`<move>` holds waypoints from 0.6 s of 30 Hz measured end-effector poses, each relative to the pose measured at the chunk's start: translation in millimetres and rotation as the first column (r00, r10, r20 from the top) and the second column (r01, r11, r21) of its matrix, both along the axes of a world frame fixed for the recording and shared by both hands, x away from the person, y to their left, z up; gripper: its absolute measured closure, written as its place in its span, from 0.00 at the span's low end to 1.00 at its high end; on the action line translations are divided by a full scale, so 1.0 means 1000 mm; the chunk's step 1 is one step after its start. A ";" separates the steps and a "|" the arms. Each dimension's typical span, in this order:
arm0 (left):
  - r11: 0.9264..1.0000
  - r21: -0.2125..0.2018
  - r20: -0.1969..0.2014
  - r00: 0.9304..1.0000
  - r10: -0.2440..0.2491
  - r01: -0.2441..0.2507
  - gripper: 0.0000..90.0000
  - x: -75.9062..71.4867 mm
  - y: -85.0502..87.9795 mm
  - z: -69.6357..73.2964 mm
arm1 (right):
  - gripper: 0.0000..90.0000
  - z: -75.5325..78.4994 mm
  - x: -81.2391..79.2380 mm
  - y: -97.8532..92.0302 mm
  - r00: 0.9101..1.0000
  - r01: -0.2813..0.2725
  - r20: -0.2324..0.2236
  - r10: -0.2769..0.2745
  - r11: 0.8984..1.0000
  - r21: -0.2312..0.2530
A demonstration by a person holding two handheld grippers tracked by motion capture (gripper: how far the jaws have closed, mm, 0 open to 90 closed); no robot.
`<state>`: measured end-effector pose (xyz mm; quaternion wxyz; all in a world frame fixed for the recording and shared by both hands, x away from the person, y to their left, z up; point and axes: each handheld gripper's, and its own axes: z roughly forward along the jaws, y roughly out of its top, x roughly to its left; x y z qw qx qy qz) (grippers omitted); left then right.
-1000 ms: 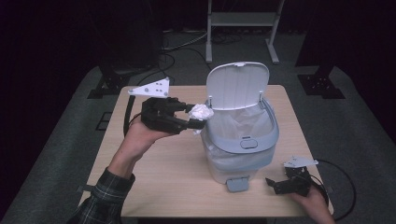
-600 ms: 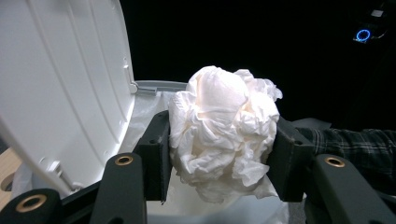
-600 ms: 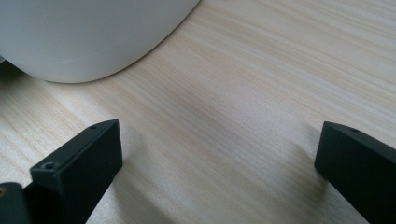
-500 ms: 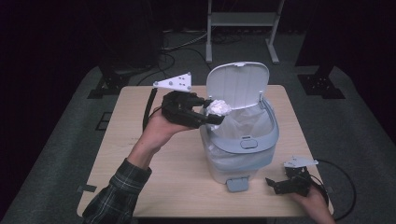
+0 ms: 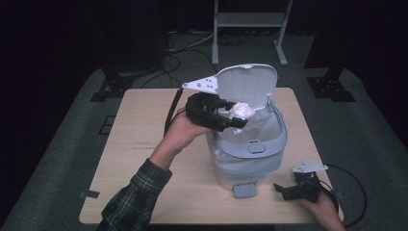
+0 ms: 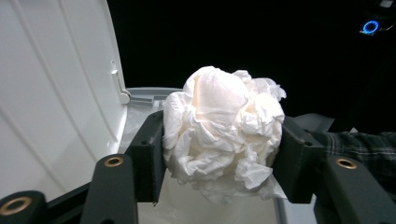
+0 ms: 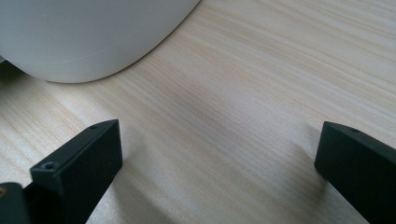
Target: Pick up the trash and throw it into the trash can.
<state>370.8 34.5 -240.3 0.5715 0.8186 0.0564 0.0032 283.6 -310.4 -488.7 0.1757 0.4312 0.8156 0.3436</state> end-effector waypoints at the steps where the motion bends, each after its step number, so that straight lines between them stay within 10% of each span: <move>1: 1.000 0.001 -0.003 1.000 -0.001 0.001 0.46 0.000 -0.001 -0.001 | 0.00 0.000 0.000 0.000 1.000 0.000 0.000 0.000 1.000 0.000; 18: 0.998 -0.024 -0.008 0.998 0.056 -0.056 0.12 0.008 0.002 0.000 | 0.00 0.000 0.000 0.000 1.000 0.007 0.000 -0.007 1.000 0.000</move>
